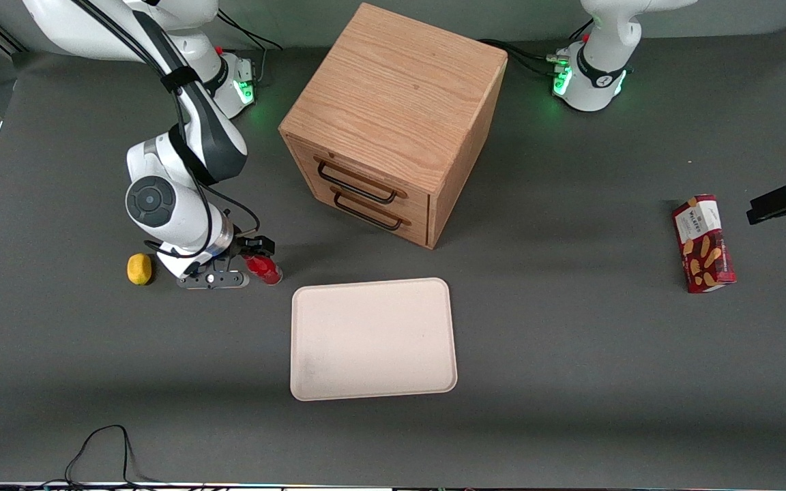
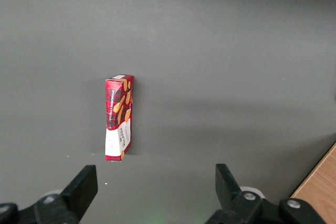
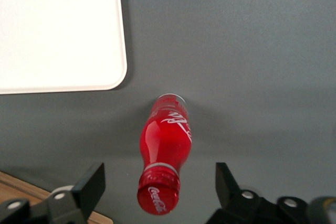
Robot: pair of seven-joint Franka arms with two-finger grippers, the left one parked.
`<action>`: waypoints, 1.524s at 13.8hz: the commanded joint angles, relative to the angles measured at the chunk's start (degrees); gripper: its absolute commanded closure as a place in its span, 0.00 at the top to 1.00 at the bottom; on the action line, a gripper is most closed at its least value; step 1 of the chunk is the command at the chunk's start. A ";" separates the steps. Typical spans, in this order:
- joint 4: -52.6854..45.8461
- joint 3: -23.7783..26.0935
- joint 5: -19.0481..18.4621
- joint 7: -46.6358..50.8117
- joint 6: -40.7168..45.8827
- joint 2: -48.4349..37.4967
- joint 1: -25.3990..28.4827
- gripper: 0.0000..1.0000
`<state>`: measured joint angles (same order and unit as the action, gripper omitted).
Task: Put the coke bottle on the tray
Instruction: 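Lower the open right gripper around the bottle and close it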
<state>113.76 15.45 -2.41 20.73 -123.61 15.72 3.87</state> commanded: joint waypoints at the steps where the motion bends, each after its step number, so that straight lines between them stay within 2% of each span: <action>1: 1.38 -0.50 -0.84 1.51 -1.71 -1.31 0.35 0.86; 7: 2.08 -0.50 -0.75 1.60 -1.90 -1.04 0.35 0.78; 12: 2.61 -0.50 -0.66 1.60 -1.90 -1.04 0.35 0.45; 16: 2.43 -0.50 -0.66 1.60 -1.81 -0.87 0.35 0.12; 19: -0.37 -0.50 -0.66 1.51 -0.50 -1.04 0.35 0.04; 21: -5.80 -0.42 -0.66 1.51 5.45 -0.95 0.52 0.03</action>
<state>113.31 15.22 -2.44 20.79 -123.74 15.63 3.86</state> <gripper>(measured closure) 0.674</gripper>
